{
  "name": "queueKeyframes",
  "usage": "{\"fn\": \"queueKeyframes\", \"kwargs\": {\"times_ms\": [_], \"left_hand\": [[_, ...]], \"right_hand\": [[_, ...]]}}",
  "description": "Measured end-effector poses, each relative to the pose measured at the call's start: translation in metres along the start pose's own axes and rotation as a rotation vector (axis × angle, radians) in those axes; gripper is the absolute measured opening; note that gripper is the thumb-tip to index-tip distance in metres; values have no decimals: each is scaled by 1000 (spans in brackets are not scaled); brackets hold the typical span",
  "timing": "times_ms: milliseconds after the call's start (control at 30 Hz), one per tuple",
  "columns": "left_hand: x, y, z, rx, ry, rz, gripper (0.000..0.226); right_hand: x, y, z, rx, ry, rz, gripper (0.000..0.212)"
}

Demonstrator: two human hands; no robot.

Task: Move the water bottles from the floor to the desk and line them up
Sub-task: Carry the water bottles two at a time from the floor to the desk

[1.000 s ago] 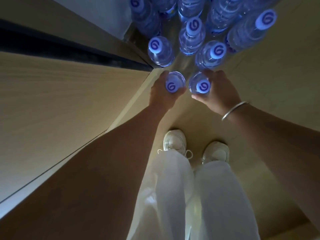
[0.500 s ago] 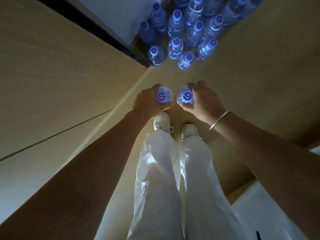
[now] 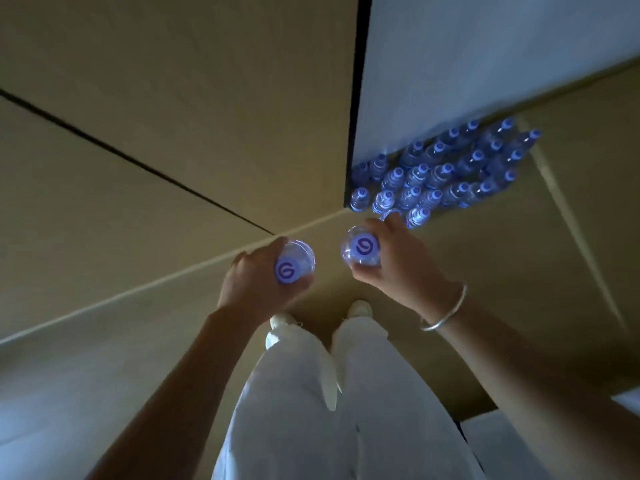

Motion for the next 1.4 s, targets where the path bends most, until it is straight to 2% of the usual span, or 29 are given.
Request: {"fn": "queueKeyframes", "kwargs": {"times_ms": [133,233,333,467,600,700,800,933,1033,1167,1267,1400], "left_hand": [[71,74,-13,104,-10,98,48],[114,127,-31,203,-70,158,51],[155,191,-68,298,-65,267,50],[196,285,-127,416,-7,448,61],[222,382,-197,525,101,651,49],[238,449,-245,622,69,733,55],[248,518,-287,759,86,787,50],[247,611,-341,970,122,876,35],[245,633,-358,1038,118,878,35],[244,678,-402,1187,151,968,43],[255,703,-445,1240,145,1002,49],[285,725,-506,1293,103,962,43]], "right_hand": [[19,27,-85,192,-23,-23,52],[15,36,-150,303,48,-79,63],[-9,59,-235,454,138,-207,69],[-52,107,-342,633,182,-235,63],[-117,160,-435,770,152,-322,81],[-167,199,-494,869,157,-391,70],[-213,237,-545,936,144,-464,66],[-283,283,-617,1018,139,-568,23],[-300,292,-642,1015,72,-592,25],[-355,319,-696,1080,90,-685,28],[-394,332,-742,1170,130,-709,28],[-444,345,-811,1300,223,-715,30]]}}
Point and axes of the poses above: each hand's wrist, its own y-axis away from the middle knuckle, its own x-axis out of the back of the hand, z = x × y, the point moved 10 cm from there along -y, towards the middle knuckle, and after that the axes turned 7 degrees about -x, right-handed, at the moved point
